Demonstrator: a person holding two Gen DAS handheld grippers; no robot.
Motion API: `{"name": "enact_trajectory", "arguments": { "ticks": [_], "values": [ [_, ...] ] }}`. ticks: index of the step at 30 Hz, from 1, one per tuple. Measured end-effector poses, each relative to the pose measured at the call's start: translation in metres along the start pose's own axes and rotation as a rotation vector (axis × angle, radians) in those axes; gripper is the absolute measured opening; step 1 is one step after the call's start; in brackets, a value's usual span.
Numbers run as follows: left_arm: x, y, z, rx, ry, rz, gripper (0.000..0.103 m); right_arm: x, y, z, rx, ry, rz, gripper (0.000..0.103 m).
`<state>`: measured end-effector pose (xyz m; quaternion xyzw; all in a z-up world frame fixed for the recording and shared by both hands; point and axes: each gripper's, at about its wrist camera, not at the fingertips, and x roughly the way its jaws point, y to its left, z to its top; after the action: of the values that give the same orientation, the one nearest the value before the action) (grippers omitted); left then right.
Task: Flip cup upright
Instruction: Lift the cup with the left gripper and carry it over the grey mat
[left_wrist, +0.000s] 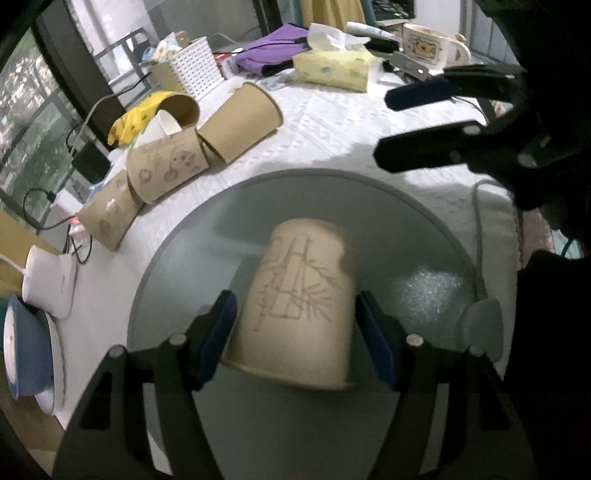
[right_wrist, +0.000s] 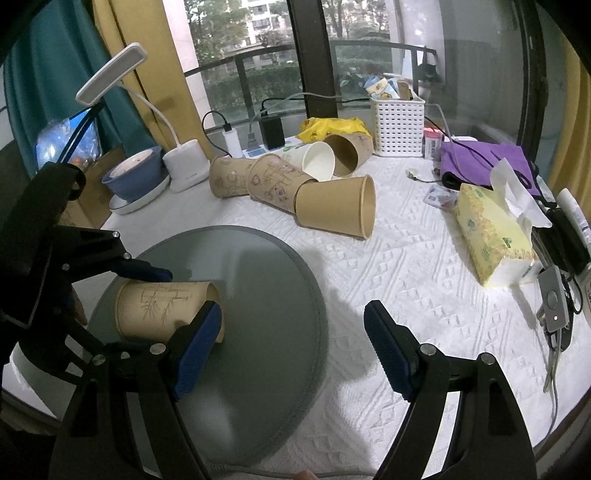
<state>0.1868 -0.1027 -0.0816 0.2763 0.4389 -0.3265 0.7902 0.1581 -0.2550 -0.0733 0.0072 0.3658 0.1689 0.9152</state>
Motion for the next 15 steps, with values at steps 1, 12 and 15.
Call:
{"name": "enact_trajectory", "arguments": {
  "ticks": [1,12,15],
  "values": [
    [-0.001,0.001,0.0,-0.01,-0.003,-0.007,0.07,0.0,0.0,0.0,0.0,-0.001,0.0,0.082],
    [-0.021,0.01,-0.007,-0.102,-0.054,-0.032,0.078,0.0,0.005,0.008,-0.034,0.006,-0.003,0.082],
    [-0.036,0.014,-0.012,-0.151,-0.084,0.001,0.088,-0.002,0.007,0.014,-0.068,0.004,0.002,0.082]
  ]
}}
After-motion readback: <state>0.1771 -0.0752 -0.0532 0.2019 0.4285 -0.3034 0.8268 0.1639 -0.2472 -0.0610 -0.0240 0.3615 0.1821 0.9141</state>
